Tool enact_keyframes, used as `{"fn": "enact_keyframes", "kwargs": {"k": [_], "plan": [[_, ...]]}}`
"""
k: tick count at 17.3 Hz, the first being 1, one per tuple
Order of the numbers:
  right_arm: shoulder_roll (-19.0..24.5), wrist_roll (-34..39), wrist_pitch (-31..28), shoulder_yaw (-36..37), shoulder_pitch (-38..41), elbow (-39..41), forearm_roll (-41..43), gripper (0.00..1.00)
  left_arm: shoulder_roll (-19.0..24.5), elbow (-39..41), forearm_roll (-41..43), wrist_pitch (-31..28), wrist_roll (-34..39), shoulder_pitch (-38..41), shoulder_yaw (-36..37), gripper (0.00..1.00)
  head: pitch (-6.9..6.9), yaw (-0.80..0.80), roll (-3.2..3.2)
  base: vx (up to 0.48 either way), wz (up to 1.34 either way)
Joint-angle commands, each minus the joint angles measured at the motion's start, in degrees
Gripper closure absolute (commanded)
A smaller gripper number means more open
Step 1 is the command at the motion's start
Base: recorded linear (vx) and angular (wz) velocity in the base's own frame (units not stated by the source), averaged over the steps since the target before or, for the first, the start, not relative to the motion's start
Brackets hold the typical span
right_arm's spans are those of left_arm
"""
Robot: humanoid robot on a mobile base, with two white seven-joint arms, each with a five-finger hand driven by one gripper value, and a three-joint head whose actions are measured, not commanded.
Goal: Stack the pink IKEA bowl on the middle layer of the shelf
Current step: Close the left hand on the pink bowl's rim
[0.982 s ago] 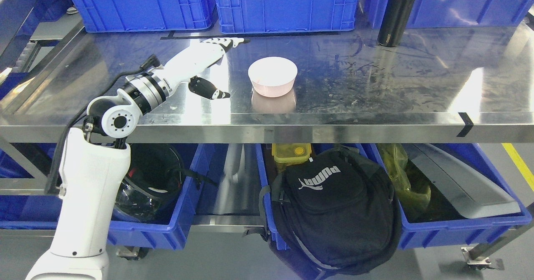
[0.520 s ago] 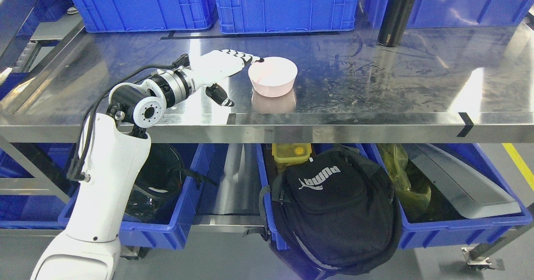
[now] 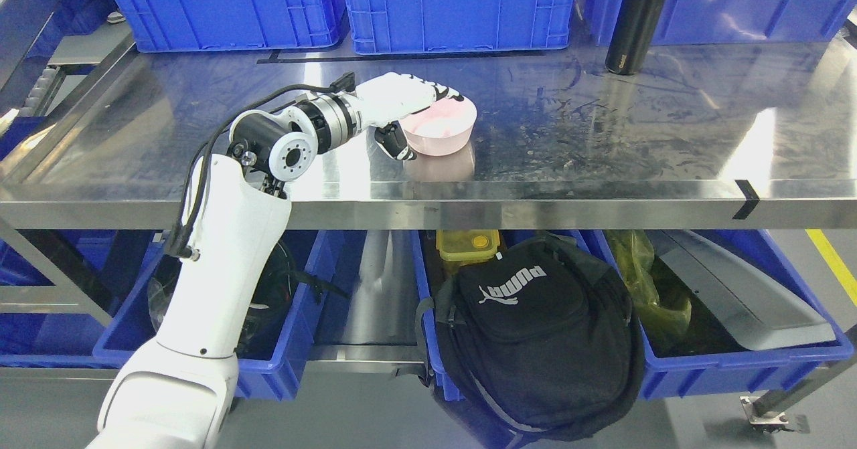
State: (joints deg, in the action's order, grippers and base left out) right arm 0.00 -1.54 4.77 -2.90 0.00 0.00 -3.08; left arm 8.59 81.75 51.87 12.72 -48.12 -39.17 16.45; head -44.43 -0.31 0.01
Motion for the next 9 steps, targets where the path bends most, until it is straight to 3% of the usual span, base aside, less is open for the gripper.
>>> {"fn": "enact_keyframes", "kwargs": {"k": [1,9], "plan": [[-1.0,0.05,-0.02,0.0,1.32,1.0,0.0,0.0,-4.89,-7.47,4.45,0.03,-1.27,-1.7,1.84,0.18,0.0,0.0,0.0,0.0,0.0],[-1.0,0.05,-0.02,0.0,1.32,1.0,0.0,0.0,-6.65,-12.21,6.22,0.38,-2.86,-3.1,1.66,0.26,0.0,0.0,0.0,0.0,0.0]]}}
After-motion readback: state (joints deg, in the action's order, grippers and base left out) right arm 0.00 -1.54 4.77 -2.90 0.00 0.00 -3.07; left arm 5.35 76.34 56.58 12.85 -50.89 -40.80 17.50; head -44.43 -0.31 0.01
